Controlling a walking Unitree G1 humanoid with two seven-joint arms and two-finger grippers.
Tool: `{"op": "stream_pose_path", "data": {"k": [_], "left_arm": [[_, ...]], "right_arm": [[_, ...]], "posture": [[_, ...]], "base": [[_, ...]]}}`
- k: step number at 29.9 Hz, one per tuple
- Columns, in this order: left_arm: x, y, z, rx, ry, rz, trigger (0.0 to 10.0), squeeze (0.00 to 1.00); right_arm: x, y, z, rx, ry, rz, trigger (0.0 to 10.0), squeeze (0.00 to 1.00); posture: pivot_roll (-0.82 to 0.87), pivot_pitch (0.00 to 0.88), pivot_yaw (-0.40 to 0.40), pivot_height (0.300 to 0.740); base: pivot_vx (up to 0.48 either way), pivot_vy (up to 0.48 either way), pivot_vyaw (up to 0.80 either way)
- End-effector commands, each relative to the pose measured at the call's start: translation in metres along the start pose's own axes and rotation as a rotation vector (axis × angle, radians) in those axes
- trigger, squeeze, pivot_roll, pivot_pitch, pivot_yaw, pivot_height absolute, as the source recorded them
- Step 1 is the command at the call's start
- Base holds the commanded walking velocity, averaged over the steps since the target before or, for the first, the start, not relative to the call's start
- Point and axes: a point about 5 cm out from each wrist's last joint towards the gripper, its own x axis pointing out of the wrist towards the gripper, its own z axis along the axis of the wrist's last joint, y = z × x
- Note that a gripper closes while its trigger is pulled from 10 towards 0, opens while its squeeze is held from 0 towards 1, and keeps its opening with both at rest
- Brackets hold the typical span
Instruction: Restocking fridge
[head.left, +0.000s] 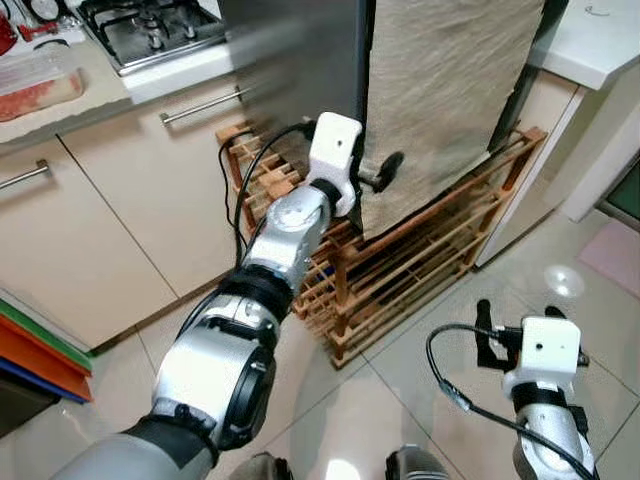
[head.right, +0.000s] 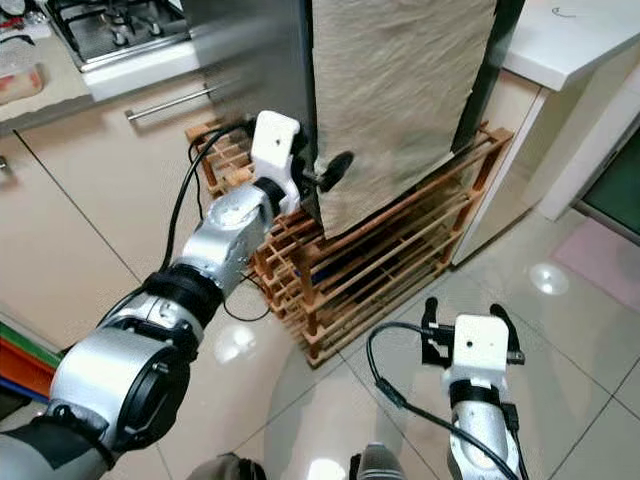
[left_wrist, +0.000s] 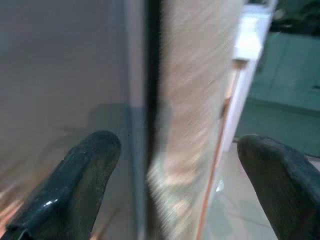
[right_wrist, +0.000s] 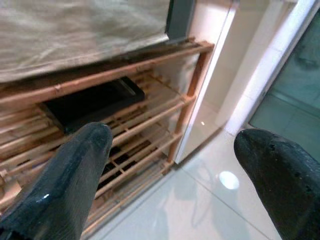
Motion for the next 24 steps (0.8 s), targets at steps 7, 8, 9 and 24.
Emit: {"op": "stream_pose_path", "data": {"k": [7,8,9,24], "left_arm": [[0.007,-0.008,0.009,-0.018,-0.025,-0.006,10.0,0.0],[0.011,-0.014,0.016,-0.016,-0.041,-0.027,10.0,0.0],[0.011,-0.014,0.016,-0.016,-0.041,-0.027,10.0,0.0],[0.025,-0.033,0.031,0.001,-0.055,-0.034,10.0,0.0]], "right_arm": [[0.001,0.007,0.014,0.056,-0.063,0.07,10.0,0.0],[-0.005,0.011,0.02,0.051,-0.085,0.139,10.0,0.0],[-0.005,0.011,0.02,0.051,-0.085,0.139,10.0,0.0],[-0.026,0.013,0.014,0.061,-0.042,0.202,10.0,0.0]], "posture": [[-0.18,0.068,0.069,0.71],[-0.2,0.069,0.068,0.71],[-0.2,0.069,0.068,0.71],[-0.23,0.093,0.066,0.71]], "base": [[0.0,0.0,0.0],[0.0,0.0,0.0],[0.0,0.0,0.0],[0.0,0.0,0.0]]}}
